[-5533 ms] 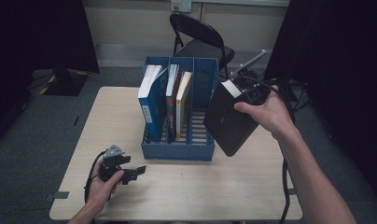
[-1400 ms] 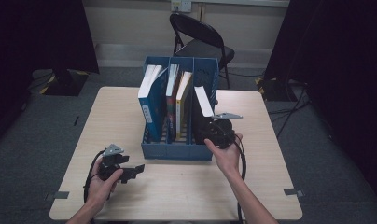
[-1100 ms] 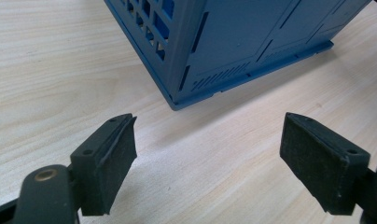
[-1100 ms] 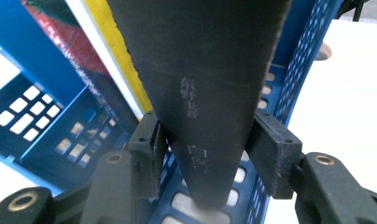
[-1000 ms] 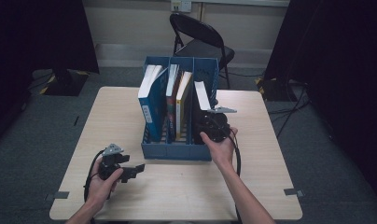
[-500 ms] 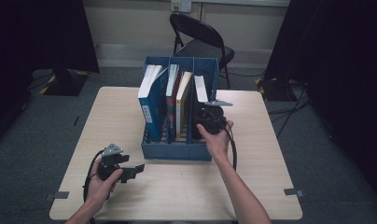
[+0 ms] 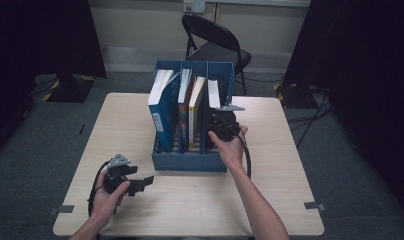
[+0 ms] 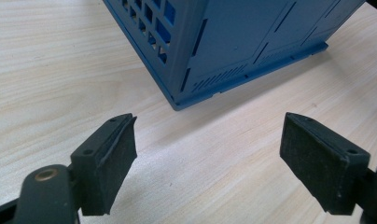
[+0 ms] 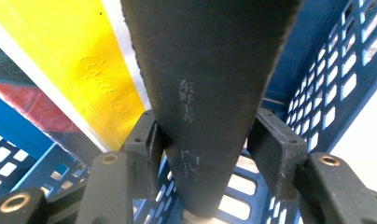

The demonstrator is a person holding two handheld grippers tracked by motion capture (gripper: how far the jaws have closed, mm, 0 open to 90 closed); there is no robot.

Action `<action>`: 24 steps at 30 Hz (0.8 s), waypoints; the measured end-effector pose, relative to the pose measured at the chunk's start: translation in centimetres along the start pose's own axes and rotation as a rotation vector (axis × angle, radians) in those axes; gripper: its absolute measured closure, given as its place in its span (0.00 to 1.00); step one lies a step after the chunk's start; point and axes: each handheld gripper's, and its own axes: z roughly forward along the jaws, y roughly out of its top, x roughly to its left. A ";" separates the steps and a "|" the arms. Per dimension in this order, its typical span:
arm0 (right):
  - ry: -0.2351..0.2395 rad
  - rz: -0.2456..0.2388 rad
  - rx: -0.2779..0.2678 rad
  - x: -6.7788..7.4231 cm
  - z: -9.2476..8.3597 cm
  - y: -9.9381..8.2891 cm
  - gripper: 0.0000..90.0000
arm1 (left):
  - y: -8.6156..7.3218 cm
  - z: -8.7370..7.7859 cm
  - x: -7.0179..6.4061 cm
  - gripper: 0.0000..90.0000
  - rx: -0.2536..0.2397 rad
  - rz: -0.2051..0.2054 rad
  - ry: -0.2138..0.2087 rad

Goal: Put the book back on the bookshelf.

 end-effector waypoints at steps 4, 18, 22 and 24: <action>0.001 -0.001 -0.002 -0.1 0.1 0.0 0.52 | 0.0 0.0 -0.1 0.20 -0.007 -0.001 -0.002; 0.093 -0.010 0.014 -0.3 -0.5 -0.5 0.39 | -0.1 -0.3 0.2 0.20 -0.010 -0.005 0.005; 0.136 -0.006 0.014 -0.3 -1.1 -0.6 0.32 | -0.1 -0.5 0.3 0.20 -0.014 0.003 0.008; 0.147 -0.017 0.016 -0.2 -1.4 -0.5 0.27 | -0.2 -0.5 0.3 0.20 -0.015 0.004 0.006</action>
